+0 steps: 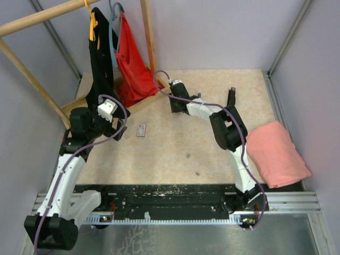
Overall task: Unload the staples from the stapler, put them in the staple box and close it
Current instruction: Place the stapler at the center of the board.
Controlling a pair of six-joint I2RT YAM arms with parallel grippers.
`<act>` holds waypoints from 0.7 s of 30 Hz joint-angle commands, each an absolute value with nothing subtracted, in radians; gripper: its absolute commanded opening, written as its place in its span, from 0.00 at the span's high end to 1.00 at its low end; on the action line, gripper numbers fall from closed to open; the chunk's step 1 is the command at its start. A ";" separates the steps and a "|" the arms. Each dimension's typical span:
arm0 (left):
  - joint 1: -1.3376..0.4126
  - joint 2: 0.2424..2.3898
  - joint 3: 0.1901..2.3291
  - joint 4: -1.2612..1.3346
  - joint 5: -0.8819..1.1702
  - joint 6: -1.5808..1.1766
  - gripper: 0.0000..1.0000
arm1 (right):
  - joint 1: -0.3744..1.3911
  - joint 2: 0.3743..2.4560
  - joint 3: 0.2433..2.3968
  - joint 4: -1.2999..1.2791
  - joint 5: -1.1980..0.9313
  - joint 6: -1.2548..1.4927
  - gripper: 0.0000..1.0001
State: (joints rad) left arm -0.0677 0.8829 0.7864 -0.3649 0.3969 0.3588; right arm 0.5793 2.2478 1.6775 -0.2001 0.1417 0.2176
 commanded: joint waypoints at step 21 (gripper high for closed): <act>-0.040 0.882 0.775 -0.340 0.439 0.347 0.01 | 0.610 2.309 1.752 -0.210 0.098 0.241 0.59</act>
State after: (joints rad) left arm -0.0486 0.8833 0.7860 -0.3641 0.4175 0.3553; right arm 0.5980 2.2848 1.7229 -0.1921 0.1146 0.2226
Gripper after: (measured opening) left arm 0.990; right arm 0.404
